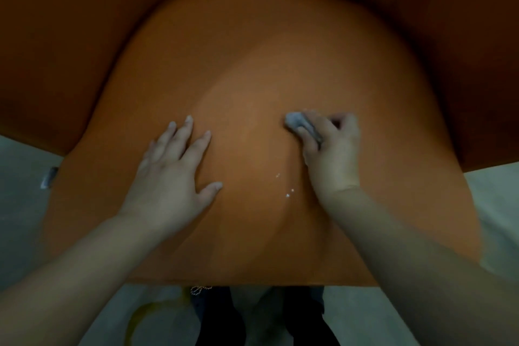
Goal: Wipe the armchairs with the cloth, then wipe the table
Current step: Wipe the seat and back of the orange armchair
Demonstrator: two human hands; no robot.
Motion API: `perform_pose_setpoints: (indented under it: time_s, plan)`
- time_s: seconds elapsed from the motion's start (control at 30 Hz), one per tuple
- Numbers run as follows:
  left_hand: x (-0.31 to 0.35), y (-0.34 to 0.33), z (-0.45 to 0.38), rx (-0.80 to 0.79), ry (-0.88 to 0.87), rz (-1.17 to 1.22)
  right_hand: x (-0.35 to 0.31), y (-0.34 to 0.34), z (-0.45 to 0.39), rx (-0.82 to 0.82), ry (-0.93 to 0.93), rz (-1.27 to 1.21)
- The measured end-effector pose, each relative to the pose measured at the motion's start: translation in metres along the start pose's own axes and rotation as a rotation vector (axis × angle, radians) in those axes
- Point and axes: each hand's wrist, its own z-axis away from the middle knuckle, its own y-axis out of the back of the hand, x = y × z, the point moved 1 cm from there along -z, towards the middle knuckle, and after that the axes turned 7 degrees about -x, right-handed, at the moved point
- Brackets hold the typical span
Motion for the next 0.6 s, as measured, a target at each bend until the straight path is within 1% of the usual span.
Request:
perform_pose_setpoints:
  time_s: [0.03,0.07,0.1,0.13,0.17,0.2,0.23,0.27,0.33,0.37,0.4,0.43,0.47,0.53,0.57,0.6]
  plan:
    - [0.000,-0.003,0.001,-0.012,-0.013,-0.006,0.001,0.000,0.008,0.044,-0.053,-0.049]
    - [-0.002,-0.008,0.001,0.001,-0.010,-0.017,-0.001,-0.002,0.020,0.020,-0.051,-0.086]
    - [0.000,-0.011,0.002,0.006,-0.006,-0.028,-0.012,-0.005,0.034,-0.068,0.046,-0.077]
    - [0.001,-0.012,0.002,0.019,-0.001,-0.019,-0.022,-0.011,0.051,-0.200,0.155,-0.065]
    - [0.003,-0.013,0.002,0.032,0.000,-0.018,-0.028,-0.013,0.062,-0.284,0.266,-0.040]
    - [0.005,-0.013,0.002,0.035,-0.001,-0.007,-0.027,-0.011,0.063,-0.304,0.325,-0.018]
    - [0.007,-0.014,0.003,0.032,-0.002,-0.001,-0.019,-0.007,0.058,-0.262,0.304,-0.021]
    - [0.008,-0.014,0.004,0.024,-0.009,0.003,-0.008,0.001,0.050,-0.170,0.217,-0.043]
    - [0.011,-0.017,0.006,0.007,-0.037,-0.005,0.015,0.011,0.040,0.069,-0.036,-0.061]
    - [0.012,-0.019,0.008,0.000,-0.049,-0.017,0.020,0.012,0.042,0.135,-0.144,-0.047]
    - [0.013,-0.021,0.009,-0.007,-0.056,-0.029,0.020,0.007,0.049,0.119,-0.212,-0.032]
    - [0.014,-0.023,0.010,-0.005,-0.058,-0.036,0.014,-0.002,0.058,0.066,-0.190,-0.019]
    - [0.016,-0.024,0.010,0.000,-0.053,-0.031,0.005,-0.008,0.070,-0.018,-0.110,-0.039]
    - [0.021,-0.023,0.010,0.006,-0.040,-0.018,-0.011,-0.011,0.090,-0.196,0.186,-0.053]
    - [0.023,-0.023,0.009,0.013,-0.041,-0.008,-0.008,-0.007,0.088,-0.248,0.287,-0.027]
    - [0.026,-0.022,0.007,0.015,-0.045,0.002,0.000,0.001,0.078,-0.249,0.276,-0.015]
